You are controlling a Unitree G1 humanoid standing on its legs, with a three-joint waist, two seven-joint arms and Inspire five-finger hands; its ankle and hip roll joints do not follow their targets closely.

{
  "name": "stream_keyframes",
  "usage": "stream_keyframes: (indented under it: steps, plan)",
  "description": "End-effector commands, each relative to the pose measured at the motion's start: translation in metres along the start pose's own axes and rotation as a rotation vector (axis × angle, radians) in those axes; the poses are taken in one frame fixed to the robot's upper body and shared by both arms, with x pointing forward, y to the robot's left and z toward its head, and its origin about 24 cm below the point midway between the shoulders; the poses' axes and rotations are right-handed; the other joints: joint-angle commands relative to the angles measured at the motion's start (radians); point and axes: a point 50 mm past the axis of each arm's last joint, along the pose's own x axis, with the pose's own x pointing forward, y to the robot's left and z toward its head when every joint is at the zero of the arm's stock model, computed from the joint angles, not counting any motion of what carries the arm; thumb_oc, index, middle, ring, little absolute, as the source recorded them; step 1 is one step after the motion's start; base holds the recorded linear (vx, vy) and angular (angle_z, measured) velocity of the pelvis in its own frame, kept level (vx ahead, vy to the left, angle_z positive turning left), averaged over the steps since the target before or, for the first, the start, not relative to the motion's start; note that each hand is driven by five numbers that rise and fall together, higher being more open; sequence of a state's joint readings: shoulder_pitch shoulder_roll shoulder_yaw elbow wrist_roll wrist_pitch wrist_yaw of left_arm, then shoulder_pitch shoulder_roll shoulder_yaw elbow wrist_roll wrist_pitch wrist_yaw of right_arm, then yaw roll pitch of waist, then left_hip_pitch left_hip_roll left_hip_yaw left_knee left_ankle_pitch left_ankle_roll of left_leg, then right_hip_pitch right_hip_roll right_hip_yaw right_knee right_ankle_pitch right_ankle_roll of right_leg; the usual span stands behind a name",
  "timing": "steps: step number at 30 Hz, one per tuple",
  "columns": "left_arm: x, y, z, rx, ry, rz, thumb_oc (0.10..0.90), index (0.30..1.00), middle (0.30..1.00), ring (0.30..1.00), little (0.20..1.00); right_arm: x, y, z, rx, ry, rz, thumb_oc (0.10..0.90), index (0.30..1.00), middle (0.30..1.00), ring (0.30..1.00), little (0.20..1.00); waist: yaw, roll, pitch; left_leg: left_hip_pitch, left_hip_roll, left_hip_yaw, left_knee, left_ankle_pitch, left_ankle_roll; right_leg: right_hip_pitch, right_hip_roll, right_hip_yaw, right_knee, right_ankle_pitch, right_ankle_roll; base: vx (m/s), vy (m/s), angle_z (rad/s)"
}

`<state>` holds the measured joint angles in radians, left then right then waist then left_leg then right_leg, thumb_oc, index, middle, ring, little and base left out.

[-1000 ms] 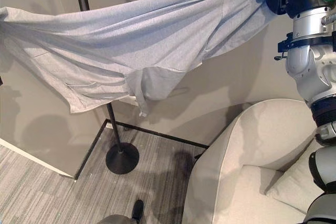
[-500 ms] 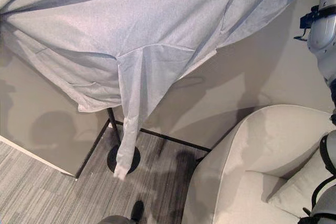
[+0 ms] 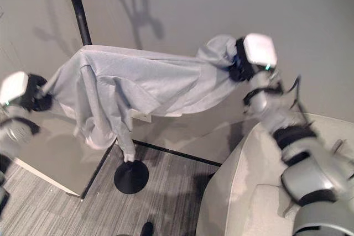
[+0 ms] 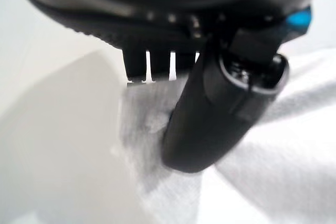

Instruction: Hang the clothes on the sofa on the clothes rack.

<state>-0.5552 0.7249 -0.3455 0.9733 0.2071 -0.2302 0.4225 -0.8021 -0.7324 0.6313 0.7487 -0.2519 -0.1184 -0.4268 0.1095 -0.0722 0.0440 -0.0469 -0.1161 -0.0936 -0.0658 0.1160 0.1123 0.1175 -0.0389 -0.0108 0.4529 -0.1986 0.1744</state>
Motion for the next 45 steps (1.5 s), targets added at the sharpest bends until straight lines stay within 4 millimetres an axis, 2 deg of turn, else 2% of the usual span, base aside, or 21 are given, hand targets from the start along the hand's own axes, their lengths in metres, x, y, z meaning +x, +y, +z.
stream_keyframes:
  steps: [1,2,4,5,10,11,12,13,16,19,20,23,25,28,30,33,34,41,42,43,45]
  plan:
    - [-0.013,0.001,-0.028,0.041,0.128,0.034,0.400,0.300,0.300,0.300,0.300,0.011,-0.039,0.002,0.073,0.005,-0.190,0.400,0.300,0.300,0.300,0.300,0.022,-0.006,-0.021,0.006,-0.024,0.044,0.006,-0.059,-0.030,-0.026,-0.100,0.031,-0.111,0.425,-0.003,0.01,0.005,-0.13]
    - [-0.025,-0.023,-0.023,-0.023,0.122,-0.010,0.400,0.300,0.300,0.300,0.300,0.004,-0.023,0.013,0.171,-0.014,-0.173,0.400,0.300,0.300,0.300,0.300,0.026,-0.005,-0.017,0.006,-0.026,0.048,0.006,-0.061,-0.027,-0.027,-0.106,0.024,-0.106,0.426,-0.004,0.02,0.002,-0.18]
    - [-0.033,-0.036,-0.021,-0.059,0.128,-0.033,0.400,0.300,0.300,0.300,0.300,-0.001,-0.012,0.021,0.237,-0.028,-0.157,0.400,0.300,0.300,0.300,0.300,0.028,-0.005,-0.019,0.008,-0.027,0.050,0.006,-0.063,-0.025,-0.028,-0.109,0.021,-0.103,0.427,-0.004,0.02,-0.001,-0.15]
    - [-0.043,-0.055,-0.013,-0.112,0.124,-0.065,0.400,0.300,0.300,0.300,0.300,-0.009,0.003,0.038,0.341,-0.066,-0.137,0.400,0.300,0.300,0.300,0.300,0.027,-0.004,-0.018,0.010,-0.028,0.052,0.006,-0.065,-0.022,-0.030,-0.112,0.018,-0.100,0.428,-0.006,0.01,-0.003,-0.08]
    - [-0.057,-0.077,0.000,-0.174,0.094,-0.101,0.400,0.300,0.300,0.300,0.300,-0.026,0.025,0.070,0.537,-0.138,-0.095,0.400,0.300,0.300,0.300,0.300,0.028,-0.003,-0.016,0.013,-0.031,0.060,0.008,-0.069,-0.017,-0.033,-0.119,0.012,-0.095,0.430,-0.008,0.01,-0.003,-0.10]
    - [-0.065,-0.087,0.006,-0.196,0.077,-0.130,0.400,0.300,0.300,0.300,0.300,-0.038,0.037,0.088,0.686,-0.174,-0.040,0.400,0.300,0.300,0.300,0.300,0.027,-0.002,-0.017,0.015,-0.033,0.063,0.010,-0.071,-0.016,-0.032,-0.123,0.005,-0.096,0.430,-0.008,0.01,-0.002,-0.07]
    - [-0.069,-0.091,0.008,-0.212,0.078,-0.139,0.400,0.300,0.300,0.300,0.300,-0.044,0.044,0.097,0.790,-0.187,0.001,0.532,0.498,0.498,0.498,0.498,0.026,-0.002,-0.017,0.016,-0.034,0.065,0.010,-0.072,-0.015,-0.032,-0.125,0.005,-0.095,0.433,-0.009,0.01,-0.005,-0.08]
    - [-0.073,-0.096,0.010,-0.221,0.075,-0.154,0.400,0.300,0.300,0.300,0.300,-0.053,0.051,0.107,0.913,-0.199,0.056,0.800,0.900,0.900,0.900,0.900,0.026,-0.002,-0.017,0.017,-0.034,0.066,0.010,-0.072,-0.014,-0.032,-0.126,0.002,-0.094,0.435,-0.009,0.00,0.000,-0.05]
    - [-0.089,-0.115,0.011,-0.244,0.104,-0.225,0.400,0.300,0.300,0.300,0.300,-0.072,0.076,0.124,1.156,-0.163,0.206,0.800,0.900,0.900,0.900,0.900,0.025,0.000,-0.019,0.021,-0.034,0.075,0.008,-0.072,-0.013,-0.036,-0.129,-0.002,-0.086,0.444,-0.009,0.00,0.003,0.02]
    - [-0.113,-0.141,0.006,-0.258,0.167,-0.330,0.400,0.300,0.300,0.300,0.300,-0.096,0.111,0.136,1.253,-0.077,0.368,0.800,0.900,0.900,0.900,0.900,0.022,0.007,-0.018,0.026,-0.030,0.083,0.009,-0.075,-0.013,-0.042,-0.134,-0.008,-0.081,0.452,-0.010,0.00,0.000,0.00]
    - [-0.114,-0.141,0.006,-0.258,0.167,-0.330,0.400,0.300,0.300,0.300,0.300,-0.097,0.112,0.135,1.253,-0.077,0.369,0.800,0.900,0.900,0.900,0.900,0.022,0.007,-0.019,0.026,-0.030,0.083,0.008,-0.075,-0.013,-0.042,-0.135,-0.008,-0.080,0.452,-0.010,0.00,0.000,0.00]
    - [-0.142,-0.163,-0.005,-0.293,0.291,-0.410,0.400,0.300,0.300,0.300,0.300,-0.121,0.146,0.131,1.249,0.060,0.482,0.800,0.900,0.900,0.900,0.900,0.015,0.014,-0.016,0.032,-0.027,0.092,0.010,-0.080,-0.012,-0.049,-0.138,-0.011,-0.070,0.460,-0.010,0.00,0.017,-0.06]
    - [-0.149,-0.168,-0.006,-0.296,0.303,-0.437,0.400,0.300,0.300,0.300,0.300,-0.132,0.158,0.124,1.241,0.130,0.514,0.800,0.900,0.900,0.900,0.900,0.012,0.018,-0.014,0.034,-0.025,0.096,0.011,-0.082,-0.011,-0.052,-0.139,-0.013,-0.062,0.462,-0.009,-0.01,0.019,-0.18]
    - [-0.153,-0.170,-0.009,-0.290,0.320,-0.450,0.400,0.300,0.300,0.300,0.300,-0.136,0.162,0.120,1.245,0.163,0.524,0.800,0.900,0.900,0.900,0.900,0.011,0.018,-0.012,0.034,-0.024,0.098,0.011,-0.083,-0.011,-0.053,-0.139,-0.014,-0.059,0.464,-0.009,-0.01,0.008,-0.13]
    - [-0.171,-0.181,-0.016,-0.270,0.375,-0.523,0.400,0.300,0.300,0.300,0.300,-0.160,0.187,0.098,1.307,0.396,0.547,0.800,0.900,0.900,0.900,0.900,0.004,0.020,-0.011,0.036,-0.023,0.104,0.012,-0.085,-0.009,-0.058,-0.136,-0.017,-0.050,0.473,-0.007,0.00,0.007,-0.12]
    - [-0.185,-0.188,-0.019,-0.298,0.437,-0.568,0.400,0.300,0.300,0.300,0.300,-0.183,0.204,0.080,1.451,0.640,0.512,0.800,0.900,0.900,0.900,0.900,-0.002,0.021,-0.010,0.038,-0.024,0.108,0.010,-0.086,-0.009,-0.061,-0.133,-0.014,-0.046,0.483,-0.005,0.00,0.003,-0.06]
    - [-0.193,-0.193,-0.020,-0.331,0.479,-0.591,0.400,0.300,0.300,0.300,0.300,-0.201,0.212,0.063,1.553,0.811,0.440,0.800,0.900,0.900,0.900,0.900,-0.010,0.026,-0.009,0.041,-0.025,0.109,0.009,-0.086,-0.009,-0.064,-0.131,-0.011,-0.039,0.486,-0.005,0.00,0.010,-0.04]
    - [-0.212,-0.200,-0.022,-0.433,0.582,-0.612,0.400,0.300,0.300,0.300,0.300,-0.242,0.223,0.029,1.630,1.146,0.242,0.800,0.900,0.900,0.900,0.900,-0.023,0.030,-0.009,0.052,-0.027,0.110,0.004,-0.092,-0.008,-0.062,-0.131,-0.006,-0.037,0.490,-0.002,0.00,0.000,0.00]
    - [-0.211,-0.200,-0.020,-0.562,0.636,-0.567,0.428,0.342,0.342,0.342,0.342,-0.250,0.223,0.023,1.612,1.196,0.215,0.800,0.900,0.900,0.900,0.900,-0.023,0.031,-0.010,0.055,-0.028,0.110,0.002,-0.092,-0.008,-0.060,-0.130,-0.005,-0.039,0.492,0.000,0.00,0.000,0.00]
    - [-0.207,-0.198,-0.018,-0.666,0.656,-0.525,0.800,0.900,0.900,0.900,0.900,-0.255,0.224,0.020,1.600,1.221,0.206,0.800,0.900,0.900,0.900,0.900,-0.021,0.030,-0.010,0.055,-0.029,0.109,0.002,-0.092,-0.009,-0.056,-0.130,-0.006,-0.044,0.492,0.002,0.02,-0.031,-0.02]
    - [-0.204,-0.196,-0.016,-0.784,0.683,-0.492,0.800,0.900,0.900,0.900,0.900,-0.259,0.225,0.018,1.592,1.240,0.202,0.800,0.900,0.900,0.900,0.900,-0.019,0.029,-0.009,0.056,-0.030,0.107,0.001,-0.092,-0.009,-0.051,-0.131,-0.009,-0.051,0.494,0.003,0.00,-0.011,-0.02]
